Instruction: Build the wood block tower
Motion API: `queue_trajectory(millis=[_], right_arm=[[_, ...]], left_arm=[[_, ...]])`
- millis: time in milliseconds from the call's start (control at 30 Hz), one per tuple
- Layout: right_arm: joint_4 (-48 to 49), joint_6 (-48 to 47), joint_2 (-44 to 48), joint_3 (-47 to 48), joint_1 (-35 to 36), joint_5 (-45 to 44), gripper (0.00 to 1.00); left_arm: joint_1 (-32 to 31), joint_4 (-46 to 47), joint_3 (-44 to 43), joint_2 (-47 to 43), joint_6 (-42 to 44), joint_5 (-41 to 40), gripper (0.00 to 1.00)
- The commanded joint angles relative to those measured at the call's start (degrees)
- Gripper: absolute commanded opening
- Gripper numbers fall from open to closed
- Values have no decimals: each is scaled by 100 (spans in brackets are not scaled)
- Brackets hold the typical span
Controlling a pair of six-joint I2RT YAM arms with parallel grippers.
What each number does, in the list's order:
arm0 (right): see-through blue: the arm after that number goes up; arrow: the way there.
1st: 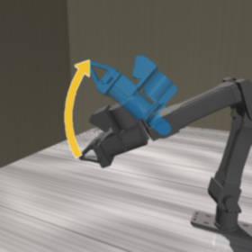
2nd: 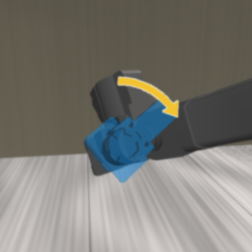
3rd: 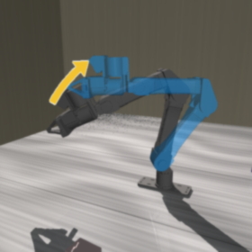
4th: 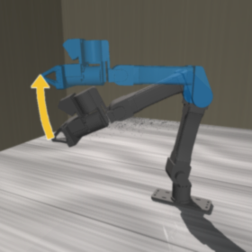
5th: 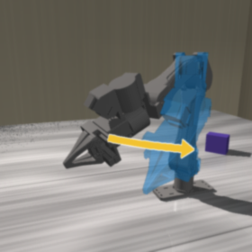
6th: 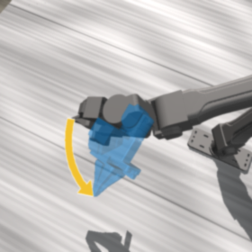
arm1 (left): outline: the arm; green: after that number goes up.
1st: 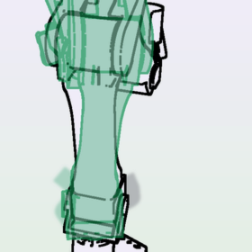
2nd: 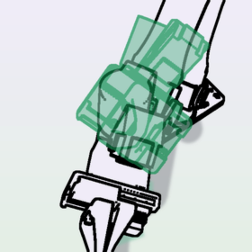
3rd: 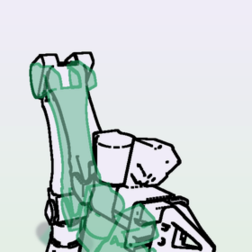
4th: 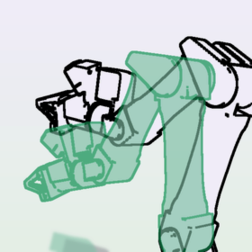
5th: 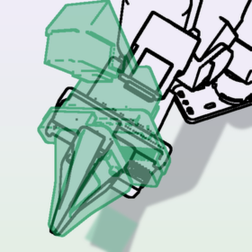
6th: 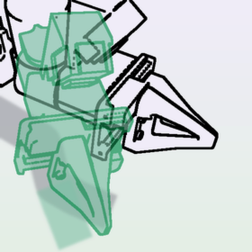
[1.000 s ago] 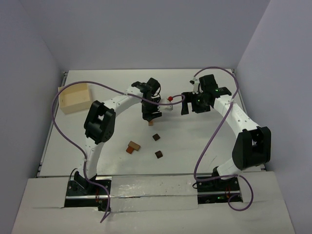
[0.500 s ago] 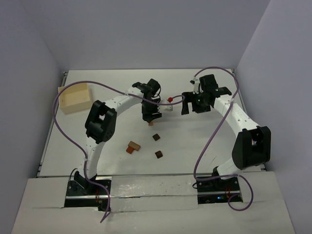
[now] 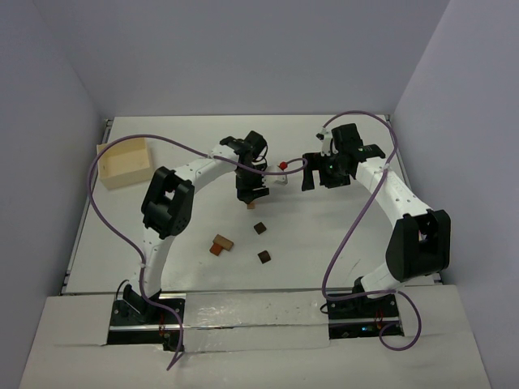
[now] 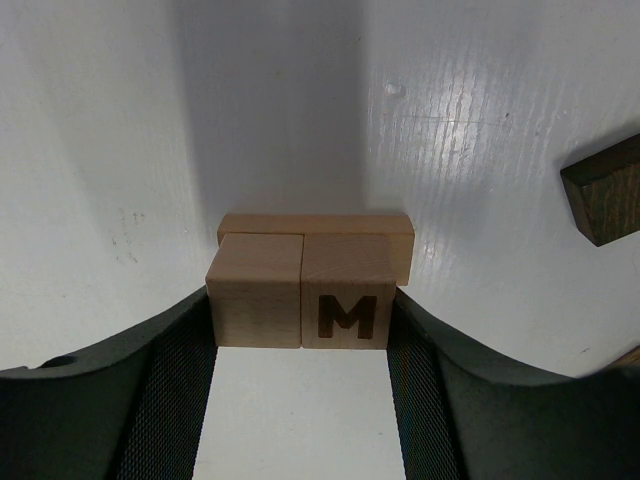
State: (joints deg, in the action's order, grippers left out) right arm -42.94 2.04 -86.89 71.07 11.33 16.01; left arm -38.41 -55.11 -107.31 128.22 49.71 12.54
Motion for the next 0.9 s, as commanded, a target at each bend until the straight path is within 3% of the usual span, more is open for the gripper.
queue_trajectory(millis=[0, 100, 200, 367, 400, 533, 867], right_arm=[[-16, -37, -12, 276, -17, 118, 100], [-13, -37, -10, 283, -17, 130, 100], [-22, -37, 3, 270, -26, 130, 100], [-13, -37, 6, 267, -26, 148, 100], [-13, -37, 6, 276, -26, 148, 100], [-22, -21, 21, 284, -17, 172, 100], [-36, -11, 105, 290, -21, 239, 100]], left_arm=[[-17, -119, -197, 94, -14, 188, 34], [-17, -143, -203, 98, 8, 190, 43], [-17, -193, -212, 91, 21, 226, 61], [-8, -210, -221, 45, 12, 276, 83], [-8, -219, -229, 27, 12, 302, 92], [-8, -232, -253, -13, 2, 286, 99], [-3, -524, -714, -609, -91, 104, 99]])
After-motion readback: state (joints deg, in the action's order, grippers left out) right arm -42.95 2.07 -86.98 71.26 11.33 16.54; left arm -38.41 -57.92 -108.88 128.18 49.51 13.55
